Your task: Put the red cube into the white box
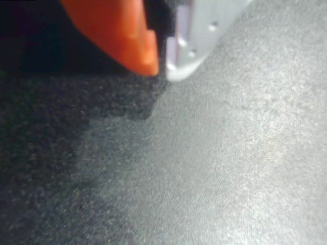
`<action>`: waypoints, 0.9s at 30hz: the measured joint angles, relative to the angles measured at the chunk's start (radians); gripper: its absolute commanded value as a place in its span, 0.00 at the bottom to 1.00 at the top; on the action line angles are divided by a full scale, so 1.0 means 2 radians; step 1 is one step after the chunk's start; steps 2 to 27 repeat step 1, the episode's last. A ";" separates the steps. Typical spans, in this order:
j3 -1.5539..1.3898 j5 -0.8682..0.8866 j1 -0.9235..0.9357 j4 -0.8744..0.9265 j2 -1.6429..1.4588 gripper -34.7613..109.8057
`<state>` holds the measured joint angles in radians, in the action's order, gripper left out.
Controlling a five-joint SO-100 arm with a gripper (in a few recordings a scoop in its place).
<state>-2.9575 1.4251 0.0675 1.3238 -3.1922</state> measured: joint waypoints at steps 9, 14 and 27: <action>0.000 0.000 0.000 0.000 0.000 0.24; 0.000 0.000 0.000 0.000 0.000 0.24; 0.000 0.000 0.000 0.000 0.000 0.24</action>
